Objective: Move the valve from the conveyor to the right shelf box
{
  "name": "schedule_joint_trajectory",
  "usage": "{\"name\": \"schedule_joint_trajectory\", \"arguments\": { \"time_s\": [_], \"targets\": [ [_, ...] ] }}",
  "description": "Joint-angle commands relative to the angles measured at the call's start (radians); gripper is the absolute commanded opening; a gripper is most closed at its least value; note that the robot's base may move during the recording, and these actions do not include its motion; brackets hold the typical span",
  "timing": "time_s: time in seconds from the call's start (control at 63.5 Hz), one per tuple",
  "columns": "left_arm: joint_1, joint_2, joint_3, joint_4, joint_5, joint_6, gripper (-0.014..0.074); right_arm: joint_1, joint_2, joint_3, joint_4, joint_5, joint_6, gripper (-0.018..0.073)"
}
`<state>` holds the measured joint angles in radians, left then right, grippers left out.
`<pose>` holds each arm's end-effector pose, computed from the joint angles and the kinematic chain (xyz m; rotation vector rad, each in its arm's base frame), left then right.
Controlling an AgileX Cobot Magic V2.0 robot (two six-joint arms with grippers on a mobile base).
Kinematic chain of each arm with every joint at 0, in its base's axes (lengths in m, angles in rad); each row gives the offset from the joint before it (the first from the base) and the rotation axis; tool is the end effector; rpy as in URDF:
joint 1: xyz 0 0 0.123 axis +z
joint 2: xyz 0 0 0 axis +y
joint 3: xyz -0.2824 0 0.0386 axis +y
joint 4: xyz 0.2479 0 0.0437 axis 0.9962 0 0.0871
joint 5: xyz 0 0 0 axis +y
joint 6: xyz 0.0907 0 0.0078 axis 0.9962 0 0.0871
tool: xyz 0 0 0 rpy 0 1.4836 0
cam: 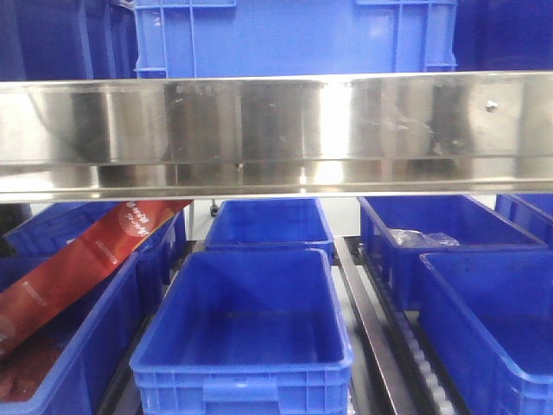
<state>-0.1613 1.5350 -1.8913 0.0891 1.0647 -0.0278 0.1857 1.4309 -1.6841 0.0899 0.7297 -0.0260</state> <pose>0.3164 -0.0443 0.4812 0.1494 2.1830 0.0029 0.3056 0.0630 0.4780 -0.1812 1.9547 0.2077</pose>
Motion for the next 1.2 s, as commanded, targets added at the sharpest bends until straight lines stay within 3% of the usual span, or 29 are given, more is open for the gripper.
{"name": "schedule_joint_trajectory", "arguments": {
  "time_s": [0.0,1.18],
  "targets": [
    [-0.003,-0.014,-0.015,0.002,-0.041,-0.005,-0.0111,-0.002,-0.016,-0.016,-0.007,-0.073,-0.001,-0.0162],
    [-0.003,-0.014,-0.015,0.002,-0.043,-0.005,-0.0111,-0.002,-0.016,-0.016,-0.007,-0.073,-0.001,-0.0162]
  ]
}}
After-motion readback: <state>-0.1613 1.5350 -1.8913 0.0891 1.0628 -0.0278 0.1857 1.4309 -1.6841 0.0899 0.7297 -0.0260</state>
